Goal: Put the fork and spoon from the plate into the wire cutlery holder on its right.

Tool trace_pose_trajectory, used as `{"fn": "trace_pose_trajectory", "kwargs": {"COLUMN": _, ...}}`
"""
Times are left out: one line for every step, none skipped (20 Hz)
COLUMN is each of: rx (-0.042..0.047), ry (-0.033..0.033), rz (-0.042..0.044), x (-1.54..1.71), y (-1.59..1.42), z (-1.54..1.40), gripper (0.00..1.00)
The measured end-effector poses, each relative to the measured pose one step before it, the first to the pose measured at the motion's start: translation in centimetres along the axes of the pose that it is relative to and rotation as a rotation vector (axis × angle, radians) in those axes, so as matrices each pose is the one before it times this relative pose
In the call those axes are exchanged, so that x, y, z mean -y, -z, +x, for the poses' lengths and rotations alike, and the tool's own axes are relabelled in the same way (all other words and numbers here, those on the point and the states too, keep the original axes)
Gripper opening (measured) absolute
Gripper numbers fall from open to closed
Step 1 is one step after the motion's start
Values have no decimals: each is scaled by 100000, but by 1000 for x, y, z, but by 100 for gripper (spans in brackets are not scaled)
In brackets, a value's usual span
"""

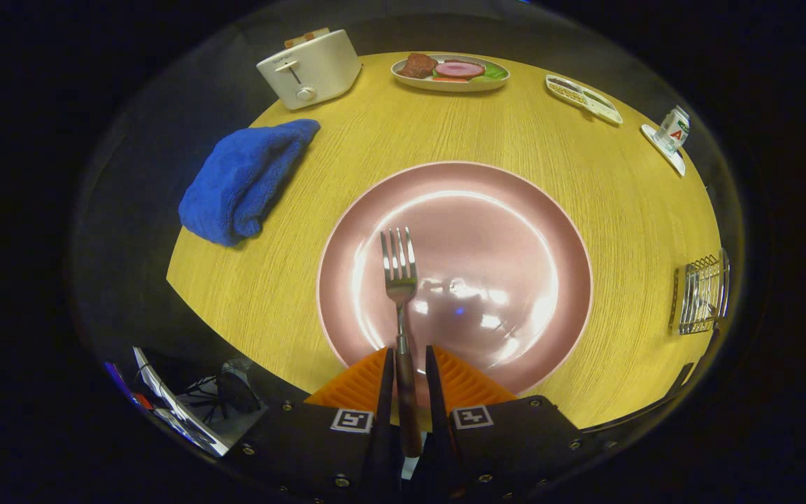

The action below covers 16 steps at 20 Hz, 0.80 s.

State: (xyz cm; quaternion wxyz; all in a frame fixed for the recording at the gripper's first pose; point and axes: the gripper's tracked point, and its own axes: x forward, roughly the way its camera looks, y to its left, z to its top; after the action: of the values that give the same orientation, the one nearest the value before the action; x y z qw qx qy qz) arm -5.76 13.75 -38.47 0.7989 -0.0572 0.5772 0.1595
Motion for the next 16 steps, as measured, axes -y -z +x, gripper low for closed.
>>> {"fn": "trace_pose_trajectory", "kwargs": {"rx": -351, "ry": 253, "rz": -705, "x": 54, "y": 67, "z": 98, "gripper": 27}}
{"fn": "trace_pose_trajectory", "kwargs": {"rx": -356, "ry": 98, "rz": -794, "x": 10, "y": -60, "z": 129, "gripper": 27}}
{"fn": "trace_pose_trajectory", "kwargs": {"rx": -348, "ry": -502, "rz": -339, "x": 30, "y": -240, "z": -715, "gripper": 27}}
{"fn": "trace_pose_trajectory", "kwargs": {"rx": -224, "ry": -576, "rz": 313, "x": -133, "y": -19, "z": 1037, "gripper": 18}}
{"fn": "trace_pose_trajectory", "kwargs": {"rx": 6, "ry": -539, "rz": -14, "x": 12, "y": 67, "z": -234, "gripper": 9}}
{"fn": "trace_pose_trajectory", "kwargs": {"rx": 132, "ry": -557, "rz": 133, "x": -15, "y": 91, "z": -5, "gripper": 8}}
{"fn": "trace_pose_trajectory", "kwargs": {"rx": 49, "ry": 164, "rz": -273, "x": 201, "y": -35, "z": 51, "gripper": 8}}
{"fn": "trace_pose_trajectory", "kwargs": {"rx": 836, "ry": 111, "rz": 852, "x": 91, "y": -127, "z": -245, "gripper": 8}}
{"fn": "trace_pose_trajectory", "kwargs": {"rx": 598, "ry": -428, "rz": -238, "x": 109, "y": -143, "z": 192, "gripper": 2}}
{"fn": "trace_pose_trajectory", "kwargs": {"rx": 1670, "ry": 102, "rz": 974, "x": 61, "y": -352, "z": -421, "gripper": 2}}
{"fn": "trace_pose_trajectory", "kwargs": {"rx": 1303, "ry": 116, "rz": 806, "x": 147, "y": -299, "z": -263, "gripper": 2}}
{"fn": "trace_pose_trajectory", "kwargs": {"rx": 1147, "ry": 309, "rz": 720, "x": 136, "y": -368, "z": -101, "gripper": 2}}
{"fn": "trace_pose_trajectory", "kwargs": {"rx": 1162, "ry": -246, "rz": 1008, "x": 81, "y": -240, "z": -238, "gripper": 2}}
{"fn": "trace_pose_trajectory", "kwargs": {"rx": 794, "ry": -715, "rz": 1035, "x": -88, "y": -193, "z": -72, "gripper": 2}}
{"fn": "trace_pose_trajectory", "kwargs": {"rx": 578, "ry": -422, "rz": 957, "x": 16, "y": -174, "z": -195, "gripper": 2}}
{"fn": "trace_pose_trajectory", "kwargs": {"rx": 1060, "ry": -211, "rz": 1246, "x": 110, "y": -172, "z": -154, "gripper": 2}}
